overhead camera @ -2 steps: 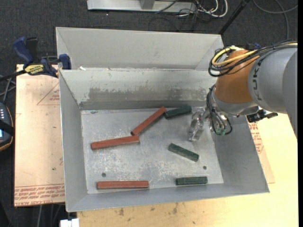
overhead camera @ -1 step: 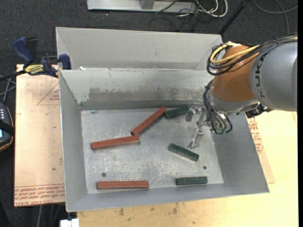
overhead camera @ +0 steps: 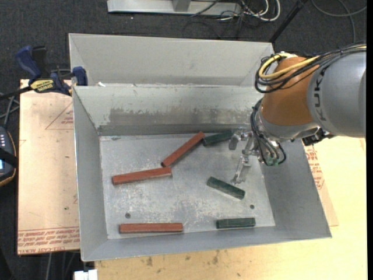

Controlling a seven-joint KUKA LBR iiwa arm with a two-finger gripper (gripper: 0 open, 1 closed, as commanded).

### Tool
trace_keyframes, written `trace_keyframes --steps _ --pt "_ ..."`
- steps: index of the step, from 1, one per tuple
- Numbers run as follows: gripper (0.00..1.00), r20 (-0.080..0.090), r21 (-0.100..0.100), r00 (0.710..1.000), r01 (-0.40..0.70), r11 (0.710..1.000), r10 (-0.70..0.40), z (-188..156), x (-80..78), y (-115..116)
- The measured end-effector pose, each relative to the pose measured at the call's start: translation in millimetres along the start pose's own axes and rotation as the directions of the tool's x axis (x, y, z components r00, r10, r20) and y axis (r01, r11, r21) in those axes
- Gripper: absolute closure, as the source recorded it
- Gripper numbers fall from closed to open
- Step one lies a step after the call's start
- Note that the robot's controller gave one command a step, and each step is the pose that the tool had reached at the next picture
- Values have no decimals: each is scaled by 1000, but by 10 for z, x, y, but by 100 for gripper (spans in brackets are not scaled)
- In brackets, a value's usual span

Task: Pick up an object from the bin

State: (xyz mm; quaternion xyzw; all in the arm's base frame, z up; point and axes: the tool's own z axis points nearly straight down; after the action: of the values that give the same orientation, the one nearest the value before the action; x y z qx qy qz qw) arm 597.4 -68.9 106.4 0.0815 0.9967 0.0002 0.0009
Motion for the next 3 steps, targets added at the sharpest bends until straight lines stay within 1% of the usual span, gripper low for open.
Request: trace_keyframes --steps 1,2,3 --pt "0 1 0 1000 18 1000 -18 273 392 188" --pt "100 -2 0 997 73 997 -73 223 698 177" --pt "100 -2 0 997 73 997 -73 223 698 178"
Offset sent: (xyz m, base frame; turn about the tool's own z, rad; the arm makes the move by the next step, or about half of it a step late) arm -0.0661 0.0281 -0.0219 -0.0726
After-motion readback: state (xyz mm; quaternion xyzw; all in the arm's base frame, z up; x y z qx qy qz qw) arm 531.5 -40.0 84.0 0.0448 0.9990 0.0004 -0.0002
